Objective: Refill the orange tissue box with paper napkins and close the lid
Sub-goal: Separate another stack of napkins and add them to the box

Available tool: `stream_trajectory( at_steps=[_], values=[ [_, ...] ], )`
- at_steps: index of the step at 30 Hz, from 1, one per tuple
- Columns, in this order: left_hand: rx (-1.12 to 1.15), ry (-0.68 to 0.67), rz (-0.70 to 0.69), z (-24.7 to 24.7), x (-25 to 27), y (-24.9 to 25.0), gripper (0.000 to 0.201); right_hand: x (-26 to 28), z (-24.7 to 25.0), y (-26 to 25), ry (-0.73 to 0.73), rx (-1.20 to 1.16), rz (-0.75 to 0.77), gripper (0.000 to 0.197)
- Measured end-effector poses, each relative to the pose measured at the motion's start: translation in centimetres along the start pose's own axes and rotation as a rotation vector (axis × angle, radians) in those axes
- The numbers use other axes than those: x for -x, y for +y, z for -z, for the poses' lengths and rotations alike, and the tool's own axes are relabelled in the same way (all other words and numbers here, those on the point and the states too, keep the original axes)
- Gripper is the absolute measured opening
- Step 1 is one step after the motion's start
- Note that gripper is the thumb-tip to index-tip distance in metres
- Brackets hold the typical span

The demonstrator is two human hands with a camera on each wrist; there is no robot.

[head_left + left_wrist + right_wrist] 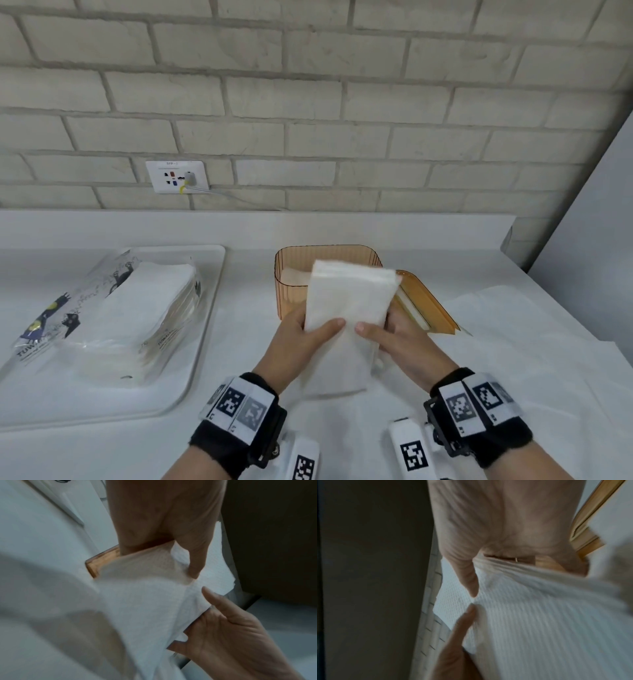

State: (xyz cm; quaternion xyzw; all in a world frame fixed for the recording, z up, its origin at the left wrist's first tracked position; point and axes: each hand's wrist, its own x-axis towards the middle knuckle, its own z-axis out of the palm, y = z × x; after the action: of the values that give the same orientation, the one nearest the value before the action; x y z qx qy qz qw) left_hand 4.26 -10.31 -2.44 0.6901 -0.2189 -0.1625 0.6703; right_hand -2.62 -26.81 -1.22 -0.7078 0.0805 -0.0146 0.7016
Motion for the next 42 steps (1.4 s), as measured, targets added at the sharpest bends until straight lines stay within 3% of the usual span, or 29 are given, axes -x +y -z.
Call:
stream_trajectory(
  at_steps=[4, 7, 13, 18, 22, 26, 30, 32, 34, 36, 42],
  values=[
    [-0.077, -0.068, 0.088, -0.3, 0.3, -1.5, 0.030, 0.2, 0.0, 1.6, -0.015, 0.209, -0.099, 0.043],
    [-0.057, -0.006, 0.064, -0.5, 0.2, -1.2, 0.035, 0.2, -0.3, 0.8, -0.024, 0.220, -0.055, 0.040],
    [0.197, 0.133, -0.007, -0.7, -0.1, 0.9, 0.021, 0.3, -0.7, -0.4, -0.104, 0.283, -0.028, 0.041],
    [0.319, 0.229, 0.052, -0.7, -0.3, 0.6, 0.035, 0.1, -0.6, -0.4, -0.096, 0.166, -0.075, 0.047],
    [0.494, 0.317, 0.070, 0.2, -0.3, -0.3, 0.034, 0.0, 0.1, 0.8, -0.110, -0.012, -0.160, 0.047],
    [0.584, 0.234, 0.074, -0.7, 0.4, -0.5, 0.040, 0.0, -0.6, 1.7, -0.084, -0.387, -0.204, 0.050],
    [0.582, 0.233, 0.093, 1.7, 0.1, -0.6, 0.049, -0.1, 0.8, 1.3, 0.005, -0.483, -0.159, 0.047],
    [0.541, 0.214, 0.167, 3.5, -0.1, -0.6, 0.049, 0.0, 1.6, 1.2, 0.056, -0.477, -0.183, 0.041],
    [0.440, 0.093, 0.258, 4.2, 0.1, -0.6, 0.058, -0.1, 1.7, 1.3, 0.077, -0.420, -0.245, 0.034],
    [0.386, 0.018, 0.309, 3.7, 0.5, -0.4, 0.048, -0.3, 1.2, 1.2, 0.082, -0.364, -0.296, 0.029],
    [0.353, 0.069, 0.391, 3.2, 1.5, -1.0, 0.029, -0.4, 1.0, 0.8, 0.079, -0.232, -0.386, 0.031]
  ],
)
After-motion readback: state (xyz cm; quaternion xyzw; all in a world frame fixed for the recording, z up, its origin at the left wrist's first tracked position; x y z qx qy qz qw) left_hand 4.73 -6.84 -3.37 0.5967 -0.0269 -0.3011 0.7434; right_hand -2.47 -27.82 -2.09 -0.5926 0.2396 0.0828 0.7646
